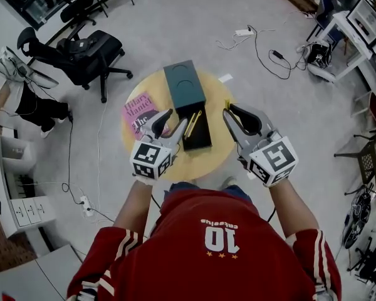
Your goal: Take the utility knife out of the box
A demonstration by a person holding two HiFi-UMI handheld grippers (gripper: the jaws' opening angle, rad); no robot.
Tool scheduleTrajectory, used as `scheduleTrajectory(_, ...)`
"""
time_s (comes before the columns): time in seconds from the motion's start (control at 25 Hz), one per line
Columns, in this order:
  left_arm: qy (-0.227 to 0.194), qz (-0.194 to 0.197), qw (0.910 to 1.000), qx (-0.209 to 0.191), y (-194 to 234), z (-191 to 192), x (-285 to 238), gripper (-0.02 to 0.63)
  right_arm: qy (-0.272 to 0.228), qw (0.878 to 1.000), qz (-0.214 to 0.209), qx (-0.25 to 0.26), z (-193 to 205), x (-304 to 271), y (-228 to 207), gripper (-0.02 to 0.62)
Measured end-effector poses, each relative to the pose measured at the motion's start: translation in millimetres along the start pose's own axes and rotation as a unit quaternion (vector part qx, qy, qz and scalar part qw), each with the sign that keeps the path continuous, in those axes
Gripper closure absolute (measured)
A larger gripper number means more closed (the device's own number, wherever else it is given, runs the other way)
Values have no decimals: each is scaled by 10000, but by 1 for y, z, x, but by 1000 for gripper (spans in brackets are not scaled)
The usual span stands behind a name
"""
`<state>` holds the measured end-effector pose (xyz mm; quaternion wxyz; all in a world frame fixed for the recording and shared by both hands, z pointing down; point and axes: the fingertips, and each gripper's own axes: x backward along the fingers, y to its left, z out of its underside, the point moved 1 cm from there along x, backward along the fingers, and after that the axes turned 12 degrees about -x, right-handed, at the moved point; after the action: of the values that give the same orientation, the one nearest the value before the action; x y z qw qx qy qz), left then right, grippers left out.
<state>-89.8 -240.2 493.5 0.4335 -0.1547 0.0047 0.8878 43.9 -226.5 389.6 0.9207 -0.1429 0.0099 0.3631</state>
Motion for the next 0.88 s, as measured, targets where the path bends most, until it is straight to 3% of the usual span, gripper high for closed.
scheduleTrajectory(0.4, 905, 338, 9936, 587, -8, 96, -44, 396, -175, 9995, 217, -123, 7, 2, -10, 545)
scheduleTrajectory(0.88, 2028, 759, 9734, 745, -29, 186, -125, 395, -339, 9953, 729, -537, 31, 8, -49, 545)
